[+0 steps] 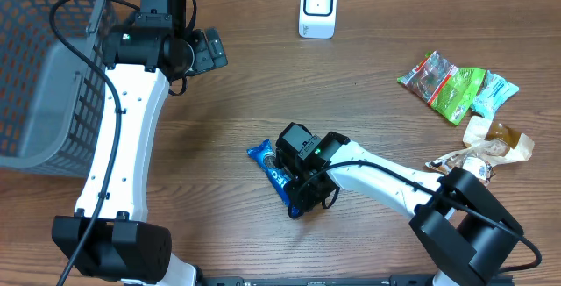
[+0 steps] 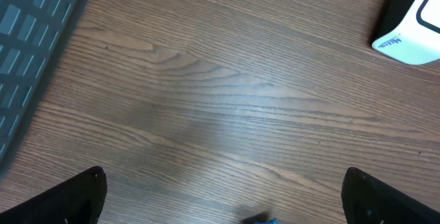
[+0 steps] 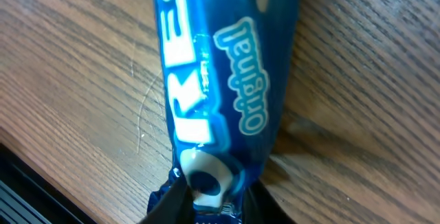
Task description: Scan the item barcode
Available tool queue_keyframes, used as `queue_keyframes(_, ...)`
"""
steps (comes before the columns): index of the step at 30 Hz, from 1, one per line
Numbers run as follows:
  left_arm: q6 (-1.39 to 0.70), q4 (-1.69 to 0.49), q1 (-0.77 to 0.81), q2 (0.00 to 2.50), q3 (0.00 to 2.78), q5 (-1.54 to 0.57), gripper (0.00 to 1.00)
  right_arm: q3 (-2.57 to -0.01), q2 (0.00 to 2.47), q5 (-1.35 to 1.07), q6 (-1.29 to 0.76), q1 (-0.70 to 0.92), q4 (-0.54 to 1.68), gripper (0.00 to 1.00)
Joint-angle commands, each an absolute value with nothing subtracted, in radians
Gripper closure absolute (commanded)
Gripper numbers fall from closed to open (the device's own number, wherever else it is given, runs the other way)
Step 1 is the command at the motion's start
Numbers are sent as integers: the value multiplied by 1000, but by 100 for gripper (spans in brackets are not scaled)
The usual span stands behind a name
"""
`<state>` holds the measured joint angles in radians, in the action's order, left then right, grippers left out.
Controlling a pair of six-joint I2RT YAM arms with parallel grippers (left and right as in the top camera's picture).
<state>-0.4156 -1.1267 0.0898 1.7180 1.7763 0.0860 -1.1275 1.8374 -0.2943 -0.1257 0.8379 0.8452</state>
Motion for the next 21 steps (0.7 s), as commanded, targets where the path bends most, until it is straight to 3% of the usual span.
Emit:
queue_keyframes(1,-422,-1126,92,1730,1782,78,0,-1137,1846,-311,-130,834,872,95)
queue_keyframes(9,-422,-1126,92,1730,1782,78,0,-1249,1846,-749,-67,784,952,96)
queue_keyframes(15,-422,-1126,92,1730,1782,78,0,-1260,1846,-1271,64,630,965,96)
queue_keyframes(21,-422,-1126,92,1730,1782,78,0,-1260,1846,-1487,47,467,1002,96)
